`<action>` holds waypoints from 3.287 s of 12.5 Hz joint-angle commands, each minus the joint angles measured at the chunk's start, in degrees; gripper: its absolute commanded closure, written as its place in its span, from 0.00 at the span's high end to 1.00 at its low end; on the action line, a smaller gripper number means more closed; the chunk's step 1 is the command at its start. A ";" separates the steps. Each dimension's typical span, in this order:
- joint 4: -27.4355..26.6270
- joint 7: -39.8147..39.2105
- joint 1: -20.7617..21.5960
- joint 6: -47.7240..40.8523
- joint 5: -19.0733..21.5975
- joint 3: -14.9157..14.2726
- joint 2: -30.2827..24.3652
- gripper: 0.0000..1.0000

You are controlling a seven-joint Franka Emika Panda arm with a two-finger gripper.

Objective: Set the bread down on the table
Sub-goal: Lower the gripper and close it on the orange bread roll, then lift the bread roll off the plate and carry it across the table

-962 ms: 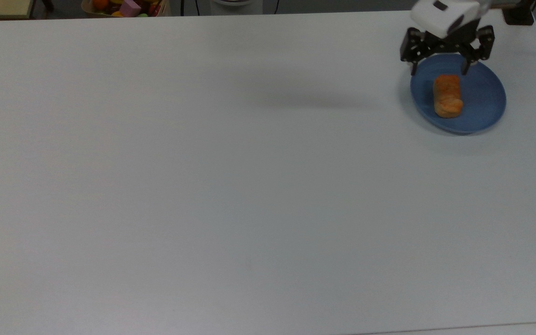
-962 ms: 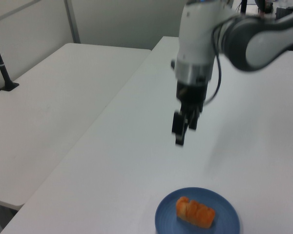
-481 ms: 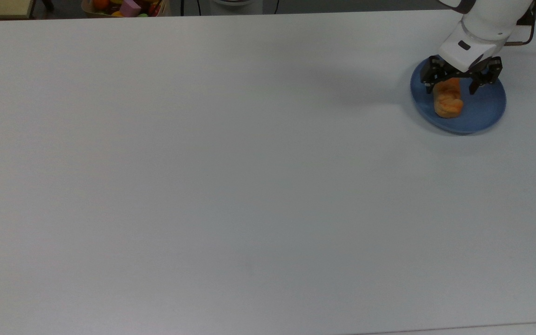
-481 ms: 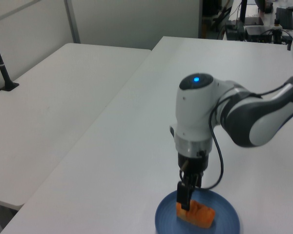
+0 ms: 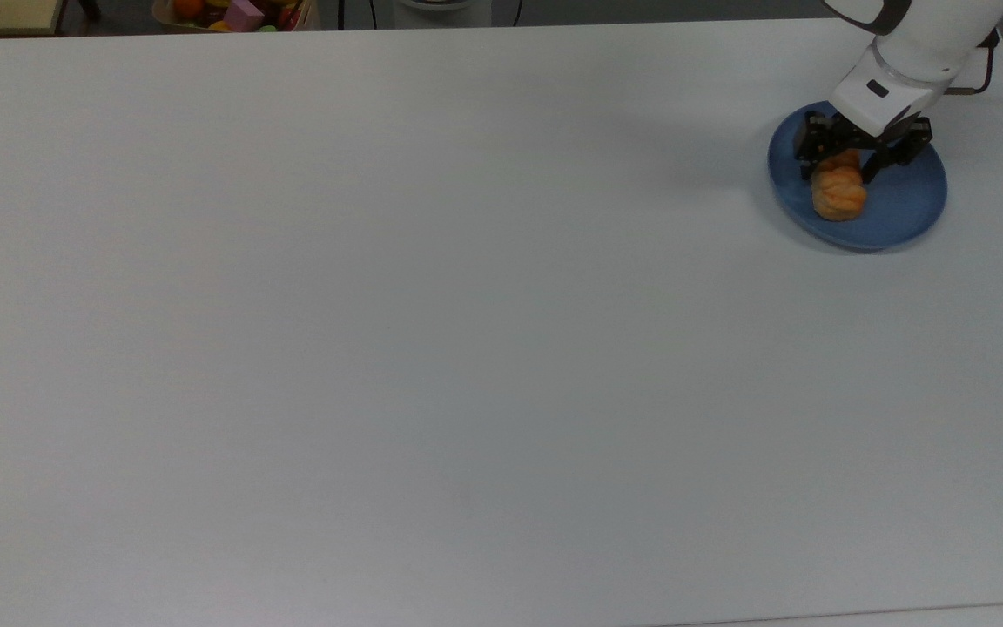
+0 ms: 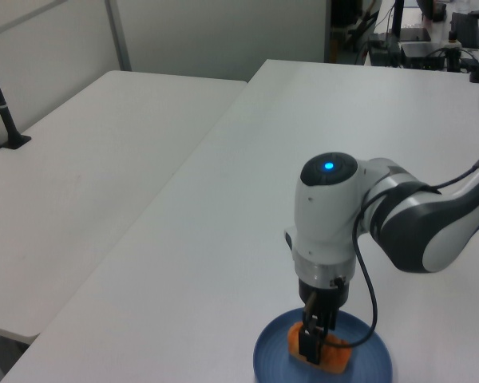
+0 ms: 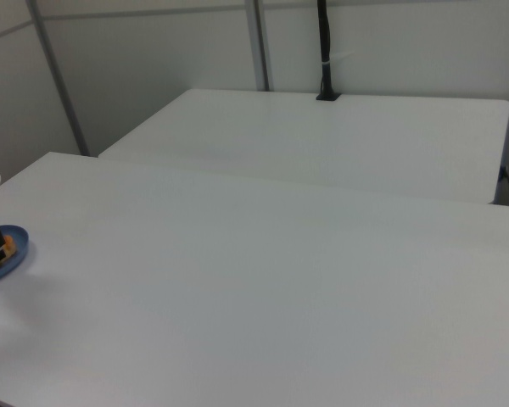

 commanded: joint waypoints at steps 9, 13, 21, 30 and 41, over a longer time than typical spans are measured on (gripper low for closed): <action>0.82 -0.15 1.49 -3.69 -3.74 -1.61 -7.46 0.00; -0.50 -9.53 -4.28 -15.99 -3.48 -1.70 -21.07 0.00; -5.07 -38.43 -35.10 -22.25 -1.98 -1.70 -33.06 0.00; -16.57 -71.85 -71.69 -7.42 -0.39 -1.70 -25.95 0.00; -18.87 -85.24 -83.76 14.66 -1.81 -1.79 -9.07 1.00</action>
